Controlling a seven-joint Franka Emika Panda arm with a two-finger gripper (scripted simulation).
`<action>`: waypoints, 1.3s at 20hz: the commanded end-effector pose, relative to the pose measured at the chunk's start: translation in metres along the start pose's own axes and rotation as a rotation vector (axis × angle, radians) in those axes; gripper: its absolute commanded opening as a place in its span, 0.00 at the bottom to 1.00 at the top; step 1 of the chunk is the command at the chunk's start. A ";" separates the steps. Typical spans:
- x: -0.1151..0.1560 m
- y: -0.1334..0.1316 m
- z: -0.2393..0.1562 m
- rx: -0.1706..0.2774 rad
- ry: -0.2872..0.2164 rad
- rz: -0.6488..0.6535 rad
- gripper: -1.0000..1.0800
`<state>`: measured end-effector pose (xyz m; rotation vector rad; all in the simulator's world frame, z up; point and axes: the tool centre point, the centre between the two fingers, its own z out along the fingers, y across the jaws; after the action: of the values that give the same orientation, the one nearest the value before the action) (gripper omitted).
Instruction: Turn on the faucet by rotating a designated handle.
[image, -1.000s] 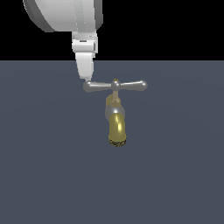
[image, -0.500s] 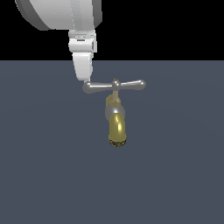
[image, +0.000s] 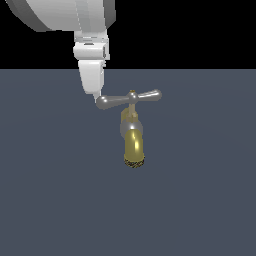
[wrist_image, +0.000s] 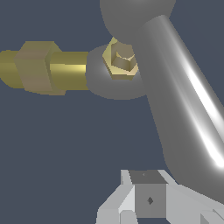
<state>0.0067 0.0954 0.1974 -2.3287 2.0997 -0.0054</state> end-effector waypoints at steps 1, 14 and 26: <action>0.000 0.011 0.000 -0.007 0.001 0.001 0.00; 0.012 0.040 0.000 -0.003 0.002 0.001 0.00; 0.041 0.078 -0.001 -0.005 0.001 0.001 0.00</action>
<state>-0.0620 0.0652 0.1978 -2.3546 2.0715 -0.0026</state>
